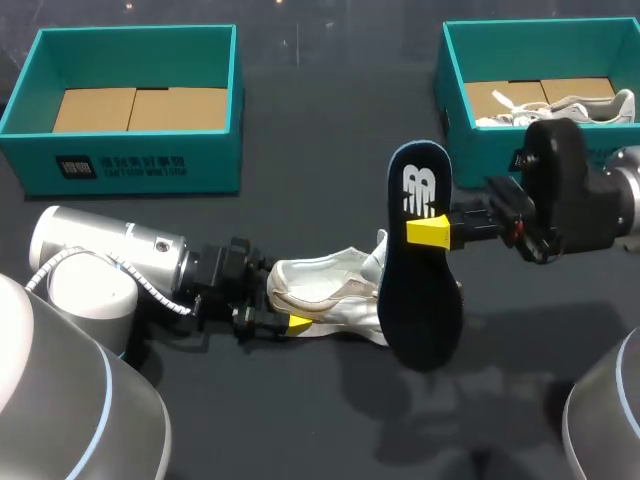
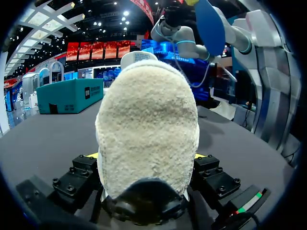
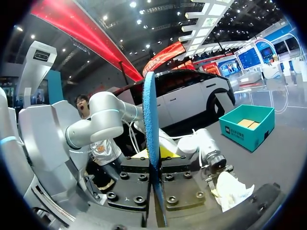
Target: Take the shoe out of the shoebox, open the shoe tongue, remove and reinsert the insole, then place the shoe into the shoebox
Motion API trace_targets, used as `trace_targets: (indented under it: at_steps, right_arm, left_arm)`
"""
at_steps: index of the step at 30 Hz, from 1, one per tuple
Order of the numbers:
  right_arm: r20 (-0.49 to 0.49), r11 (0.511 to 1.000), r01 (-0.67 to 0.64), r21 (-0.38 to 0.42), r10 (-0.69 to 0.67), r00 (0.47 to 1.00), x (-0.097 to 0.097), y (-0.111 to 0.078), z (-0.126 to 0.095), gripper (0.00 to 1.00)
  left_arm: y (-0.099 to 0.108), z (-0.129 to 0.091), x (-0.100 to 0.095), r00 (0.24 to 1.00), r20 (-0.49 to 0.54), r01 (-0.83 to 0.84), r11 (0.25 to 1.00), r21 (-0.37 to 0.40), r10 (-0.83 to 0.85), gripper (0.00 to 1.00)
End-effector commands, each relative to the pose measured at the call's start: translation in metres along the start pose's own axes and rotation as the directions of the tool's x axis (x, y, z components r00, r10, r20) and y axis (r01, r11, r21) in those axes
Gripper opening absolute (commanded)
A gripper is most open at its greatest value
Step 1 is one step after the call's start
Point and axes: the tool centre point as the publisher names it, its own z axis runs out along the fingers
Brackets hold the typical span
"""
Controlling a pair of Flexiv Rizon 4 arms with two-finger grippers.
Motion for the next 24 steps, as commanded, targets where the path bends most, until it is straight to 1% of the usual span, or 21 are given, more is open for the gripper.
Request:
trace_targets:
  at_steps: [1,9,10,11,12,13,14,18,24]
  right_arm:
    - [0.063,1.000,-0.004,-0.009,0.005,0.998,0.020,-0.006,-0.007,0.00]
    - [0.063,1.000,-0.004,-0.009,0.005,0.998,0.020,-0.006,-0.007,0.00]
    - [0.063,1.000,-0.004,-0.009,0.005,0.998,0.020,-0.006,-0.007,0.00]
    - [0.063,1.000,-0.004,-0.009,0.005,0.998,0.020,-0.006,-0.007,0.00]
    - [0.063,1.000,-0.004,-0.009,0.005,0.998,0.020,-0.006,-0.007,0.00]
    - [0.063,1.000,-0.004,-0.009,0.005,0.998,0.020,-0.006,-0.007,0.00]
    - [0.063,1.000,-0.004,-0.009,0.005,0.998,0.020,-0.006,-0.007,0.00]
    - [0.063,1.000,-0.004,-0.009,0.005,0.998,0.020,-0.006,-0.007,0.00]
    - [0.063,1.000,-0.004,-0.009,0.005,0.998,0.020,-0.006,-0.007,0.00]
  left_arm:
    - [0.001,0.000,0.000,1.000,0.001,0.000,1.000,-0.001,0.000,0.00]
    - [0.001,0.000,0.000,1.000,0.001,0.000,1.000,-0.001,0.000,0.00]
    - [0.001,-0.001,0.000,1.000,0.000,0.000,1.000,0.000,0.000,0.07]
    - [0.001,-0.001,0.000,1.000,0.001,-0.001,1.000,-0.001,0.001,0.25]
    - [0.001,-0.002,0.001,1.000,0.000,0.001,1.000,-0.003,-0.001,0.45]
    - [0.001,-0.004,0.001,1.000,0.001,0.000,1.000,-0.009,0.000,0.92]
    - [0.001,-0.005,0.001,1.000,0.003,-0.002,1.000,-0.013,0.002,1.00]
    - [0.002,-0.013,0.002,1.000,0.002,0.005,1.000,-0.031,-0.005,1.00]
    - [0.004,-0.026,0.003,1.000,0.005,0.005,0.995,-0.099,-0.004,1.00]
